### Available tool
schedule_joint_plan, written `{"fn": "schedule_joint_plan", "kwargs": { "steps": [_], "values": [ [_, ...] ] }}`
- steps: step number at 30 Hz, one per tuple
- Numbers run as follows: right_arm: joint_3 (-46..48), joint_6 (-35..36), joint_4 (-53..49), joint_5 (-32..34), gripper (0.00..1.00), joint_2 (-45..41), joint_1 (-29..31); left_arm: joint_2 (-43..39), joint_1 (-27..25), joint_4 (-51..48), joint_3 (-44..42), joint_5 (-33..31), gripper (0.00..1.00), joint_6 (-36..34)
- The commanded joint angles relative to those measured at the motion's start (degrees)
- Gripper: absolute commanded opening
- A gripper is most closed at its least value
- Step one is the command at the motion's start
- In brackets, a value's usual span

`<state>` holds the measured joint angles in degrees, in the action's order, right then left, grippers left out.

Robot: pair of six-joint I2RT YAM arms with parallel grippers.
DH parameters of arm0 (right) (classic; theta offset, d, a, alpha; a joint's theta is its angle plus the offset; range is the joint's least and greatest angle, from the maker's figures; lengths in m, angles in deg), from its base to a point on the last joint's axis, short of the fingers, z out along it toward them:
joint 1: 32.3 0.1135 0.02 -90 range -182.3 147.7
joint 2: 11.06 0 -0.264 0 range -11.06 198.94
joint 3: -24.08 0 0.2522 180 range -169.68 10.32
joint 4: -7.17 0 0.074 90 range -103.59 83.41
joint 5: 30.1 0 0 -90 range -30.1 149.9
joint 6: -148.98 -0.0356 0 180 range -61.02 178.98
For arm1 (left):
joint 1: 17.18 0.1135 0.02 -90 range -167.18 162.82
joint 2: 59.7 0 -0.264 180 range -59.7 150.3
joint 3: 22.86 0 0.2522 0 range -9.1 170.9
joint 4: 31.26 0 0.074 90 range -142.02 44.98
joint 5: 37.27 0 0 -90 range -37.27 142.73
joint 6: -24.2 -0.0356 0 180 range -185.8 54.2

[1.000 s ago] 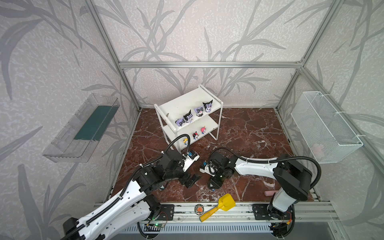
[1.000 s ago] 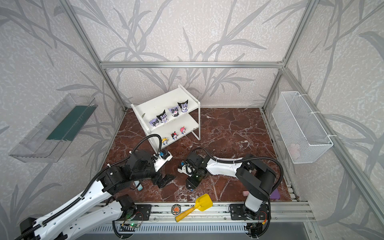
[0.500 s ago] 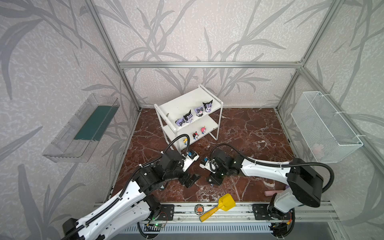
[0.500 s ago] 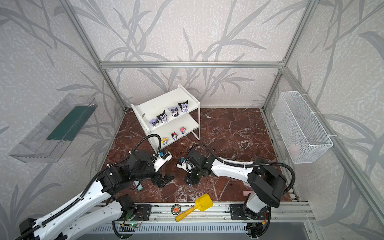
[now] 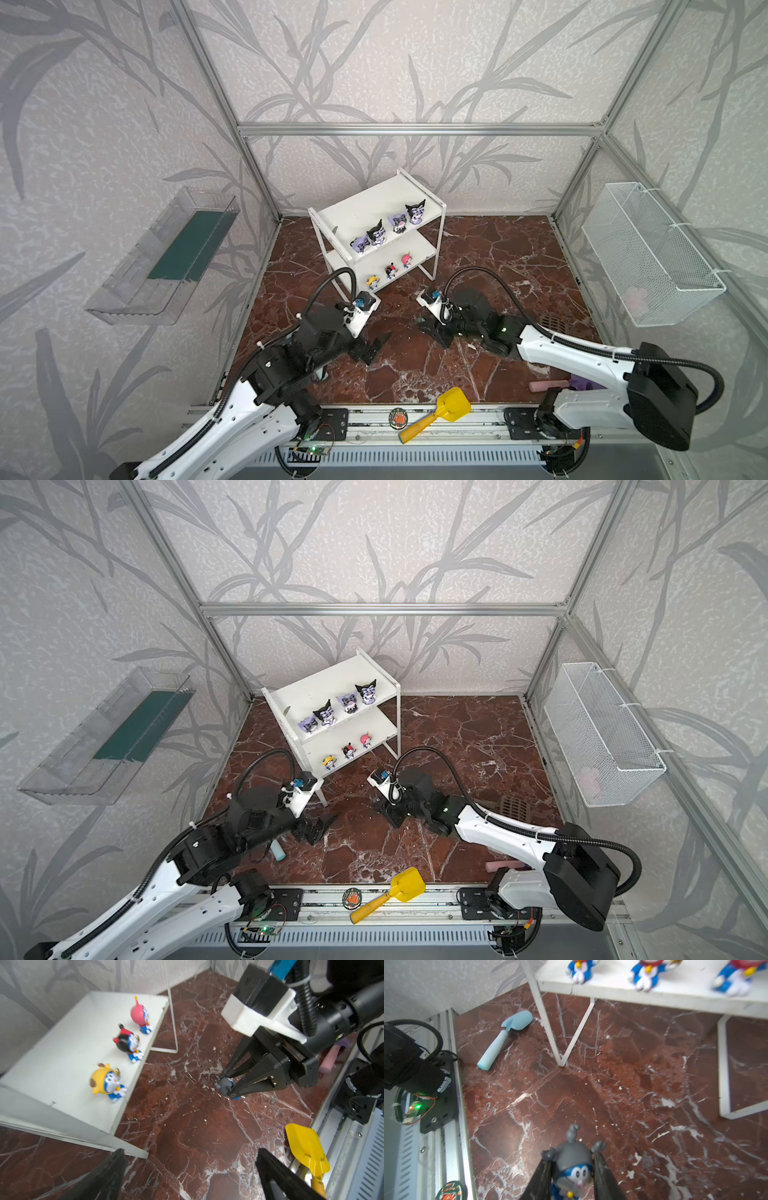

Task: Place and organize the plastic toys onto the shelf
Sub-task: 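Lift and carry the grey Doraemon with the right gripper toward the lower shelf, then lower the grey Doraemon beside the pink Doraemon on the lower shelf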

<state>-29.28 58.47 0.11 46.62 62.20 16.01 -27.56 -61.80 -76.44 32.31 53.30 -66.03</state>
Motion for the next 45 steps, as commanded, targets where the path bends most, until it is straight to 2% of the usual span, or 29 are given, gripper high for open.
{"fn": "schedule_joint_plan", "kwargs": {
  "steps": [1, 5, 11, 19, 25, 45],
  "values": [
    [2.4, 2.3, 12.4, 1.3, 0.24, -2.3, -1.9, -4.2, 0.0, 3.0, -1.3, -6.0, 0.99, -0.1],
    [5.1, 5.6, 25.2, 0.8, 0.23, -2.2, -4.1, -6.8, 0.1, 3.6, -1.7, -7.6, 0.99, -0.3],
    [1.6, 7.4, 33.8, -0.6, 0.23, 2.9, -8.2, -6.4, 0.2, 3.2, -1.7, -6.9, 0.99, -0.6],
    [-1.8, 9.8, 47.2, 5.4, 0.23, 13.0, -8.9, -6.0, 0.3, 4.9, -1.6, -9.0, 0.99, -0.4],
    [-2.9, 10.6, 59.4, 6.5, 0.23, 20.9, -9.5, -5.5, 0.8, 6.6, -1.2, -8.8, 0.99, -0.6],
    [-6.7, 10.7, 61.8, 7.3, 0.23, 27.7, -13.1, -5.1, 4.2, 7.0, -2.3, -5.3, 0.99, -0.6]
  ]
}}
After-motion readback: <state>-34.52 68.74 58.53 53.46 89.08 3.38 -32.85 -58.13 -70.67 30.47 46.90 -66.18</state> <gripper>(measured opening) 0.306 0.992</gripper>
